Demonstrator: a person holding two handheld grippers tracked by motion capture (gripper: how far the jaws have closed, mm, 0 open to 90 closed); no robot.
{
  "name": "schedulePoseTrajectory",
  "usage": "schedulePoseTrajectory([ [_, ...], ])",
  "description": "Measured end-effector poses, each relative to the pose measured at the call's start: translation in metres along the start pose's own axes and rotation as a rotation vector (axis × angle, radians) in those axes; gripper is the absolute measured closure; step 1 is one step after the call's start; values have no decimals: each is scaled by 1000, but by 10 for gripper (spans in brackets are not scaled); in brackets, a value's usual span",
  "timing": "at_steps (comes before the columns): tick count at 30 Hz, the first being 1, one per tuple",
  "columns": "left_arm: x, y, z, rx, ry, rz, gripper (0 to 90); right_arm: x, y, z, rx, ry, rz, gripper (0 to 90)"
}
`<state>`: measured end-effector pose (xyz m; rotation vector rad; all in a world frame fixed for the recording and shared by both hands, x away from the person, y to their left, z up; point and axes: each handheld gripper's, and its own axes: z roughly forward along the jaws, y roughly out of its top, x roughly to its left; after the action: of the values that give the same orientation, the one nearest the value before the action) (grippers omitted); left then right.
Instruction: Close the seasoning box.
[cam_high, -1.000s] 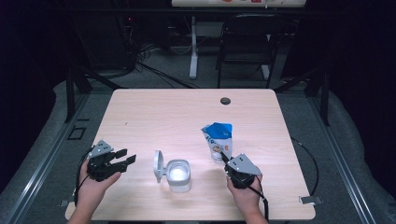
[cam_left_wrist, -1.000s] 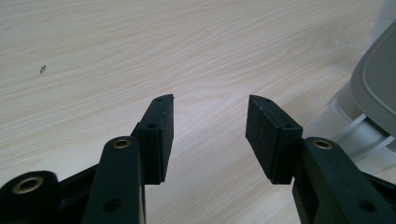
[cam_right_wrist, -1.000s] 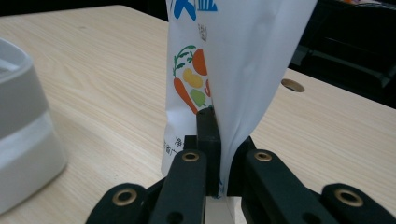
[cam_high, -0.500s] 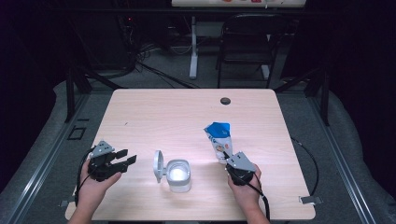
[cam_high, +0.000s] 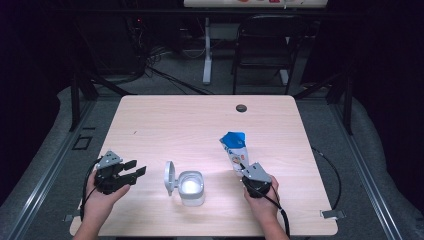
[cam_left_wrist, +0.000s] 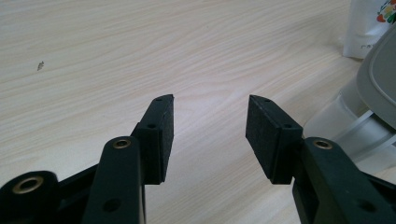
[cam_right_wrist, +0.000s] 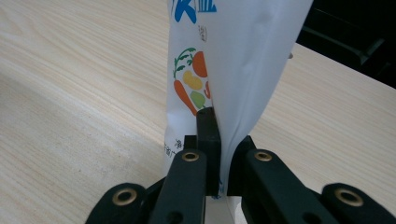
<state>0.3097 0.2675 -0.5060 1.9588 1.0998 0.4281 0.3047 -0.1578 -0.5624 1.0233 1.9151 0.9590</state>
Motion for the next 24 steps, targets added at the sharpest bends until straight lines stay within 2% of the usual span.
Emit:
schedulePoseTrajectory([
  [8, 0, 0, -1, -1, 0, 0, 522, 3, -2, -2, 2, -3, -50, 874],
  [13, 1, 0, -2, 2, 2, -2, 522, 1, -4, -3, 10, 3, -66, 858],
  [24, 1, 1, -4, -10, 4, -3, 522, -7, -9, -7, 46, 50, -89, 817],
])
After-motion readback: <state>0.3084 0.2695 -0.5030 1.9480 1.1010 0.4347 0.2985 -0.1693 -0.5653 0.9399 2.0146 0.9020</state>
